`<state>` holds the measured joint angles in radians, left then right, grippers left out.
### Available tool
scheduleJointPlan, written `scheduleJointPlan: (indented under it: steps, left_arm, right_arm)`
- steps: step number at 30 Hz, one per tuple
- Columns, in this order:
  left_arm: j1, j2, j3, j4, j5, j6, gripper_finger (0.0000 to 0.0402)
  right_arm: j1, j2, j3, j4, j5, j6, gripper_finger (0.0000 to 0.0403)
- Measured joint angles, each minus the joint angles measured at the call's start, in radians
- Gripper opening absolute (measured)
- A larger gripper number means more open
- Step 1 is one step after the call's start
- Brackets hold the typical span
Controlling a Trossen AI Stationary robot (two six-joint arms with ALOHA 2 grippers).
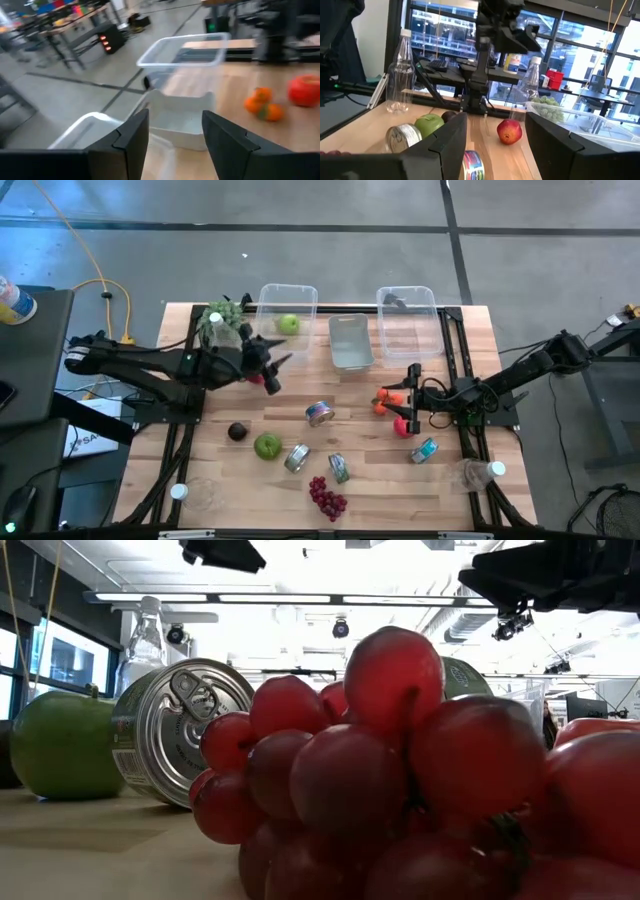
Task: Pick & Place Food Item
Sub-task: Put the bottom right plastic bottle into the right transparent bin
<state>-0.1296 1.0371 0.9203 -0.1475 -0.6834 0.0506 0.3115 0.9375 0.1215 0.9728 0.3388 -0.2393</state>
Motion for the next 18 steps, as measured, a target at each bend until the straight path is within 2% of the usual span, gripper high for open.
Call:
scheduleJointPlan:
  steps: [8, 14, 16, 18]
  left_arm:
    - [-0.118, -0.001, 0.0, -0.009, 0.0, -0.005, 0.0177]
    - [-0.182, -0.003, 0.0, -0.039, 0.001, -0.042, 0.0177]
    - [-0.196, -0.003, 0.0, -0.053, 0.001, -0.053, 0.0177]
    - [-0.206, -0.003, 0.0, -0.068, 0.001, -0.075, 0.0177]
  right_arm:
    - [0.0, 0.0, 0.0, 0.006, 0.0, -0.003, 0.0193]
    - [0.025, -0.008, 0.036, 0.039, 0.027, -0.187, 0.0193]
    - [0.04, -0.028, 0.085, -0.029, 0.089, -0.206, 0.0193]
    - [0.057, -0.051, 0.166, -0.205, 0.151, -0.204, 0.0193]
